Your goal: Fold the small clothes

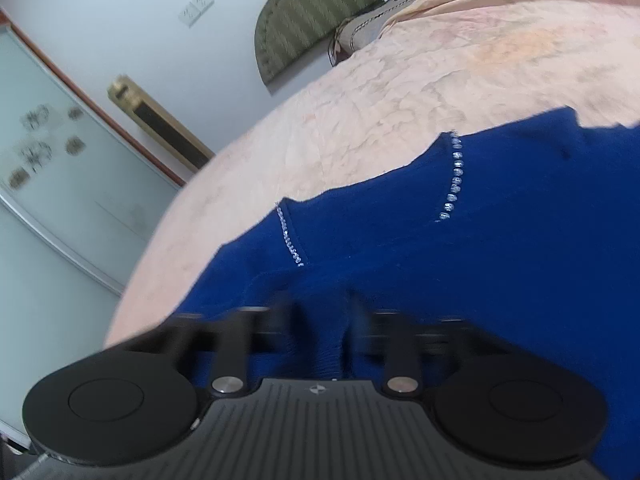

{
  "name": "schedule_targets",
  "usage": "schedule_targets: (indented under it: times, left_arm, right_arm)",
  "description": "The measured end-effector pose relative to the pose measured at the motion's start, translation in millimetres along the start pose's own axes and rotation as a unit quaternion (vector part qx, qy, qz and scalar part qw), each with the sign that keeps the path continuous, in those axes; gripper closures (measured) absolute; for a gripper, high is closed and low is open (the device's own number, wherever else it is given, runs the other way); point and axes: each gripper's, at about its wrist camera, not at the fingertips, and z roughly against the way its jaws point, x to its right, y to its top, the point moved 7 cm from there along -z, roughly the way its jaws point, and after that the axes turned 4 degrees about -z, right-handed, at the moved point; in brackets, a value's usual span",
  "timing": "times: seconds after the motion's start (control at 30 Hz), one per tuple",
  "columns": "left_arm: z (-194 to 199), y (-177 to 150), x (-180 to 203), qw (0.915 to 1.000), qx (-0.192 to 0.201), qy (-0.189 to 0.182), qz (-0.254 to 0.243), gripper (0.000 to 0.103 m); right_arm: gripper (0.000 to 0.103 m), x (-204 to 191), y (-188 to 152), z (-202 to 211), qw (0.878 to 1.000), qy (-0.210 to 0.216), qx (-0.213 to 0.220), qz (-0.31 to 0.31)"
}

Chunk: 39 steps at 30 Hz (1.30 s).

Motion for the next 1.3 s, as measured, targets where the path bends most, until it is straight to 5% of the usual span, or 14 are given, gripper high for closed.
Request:
schedule_targets:
  times: [0.23,0.43,0.47,0.63,0.77,0.83,0.87,0.9,1.13,1.3]
  left_arm:
    - [1,3,-19,0.9993,-0.010,0.009,0.035,0.010]
    - [-8,2,-22,0.9978,-0.025,0.013,0.060,0.010]
    - [-8,2,-22,0.9975,-0.028,0.011,0.064,0.010]
    - [-5,0,-13,0.9974,-0.034,0.004,0.064,0.010]
    - [-2,0,-9,0.9983,-0.032,0.012,0.048,0.010]
    - [-1,1,-11,0.9983,-0.030,0.021,0.046,0.010]
    - [-1,2,-13,0.9981,-0.030,0.025,0.047,0.010]
    - [0,4,-15,0.9980,-0.030,0.028,0.049,0.010]
    - [-2,13,-24,0.9972,-0.022,0.032,0.063,0.010]
    - [-12,5,-24,0.9964,-0.039,0.030,0.068,0.010]
  right_arm:
    - [0.102,-21,17,34,0.993,-0.051,0.069,0.084]
    - [0.102,7,38,88,0.982,-0.099,0.135,0.085]
    - [0.100,15,40,91,0.983,-0.099,0.132,0.079]
    - [0.058,37,29,62,0.998,-0.028,0.054,0.007]
    - [0.053,22,6,12,1.000,0.008,-0.004,-0.009]
    - [0.059,11,-7,-10,0.999,0.018,-0.028,-0.004]
    - [0.082,3,-10,-15,1.000,0.006,-0.022,0.018]
    - [0.093,-5,-10,-18,0.999,-0.013,-0.016,0.044]
    - [0.094,-33,24,63,0.990,0.000,0.110,0.084]
    - [0.094,5,47,121,0.983,-0.054,0.160,0.079]
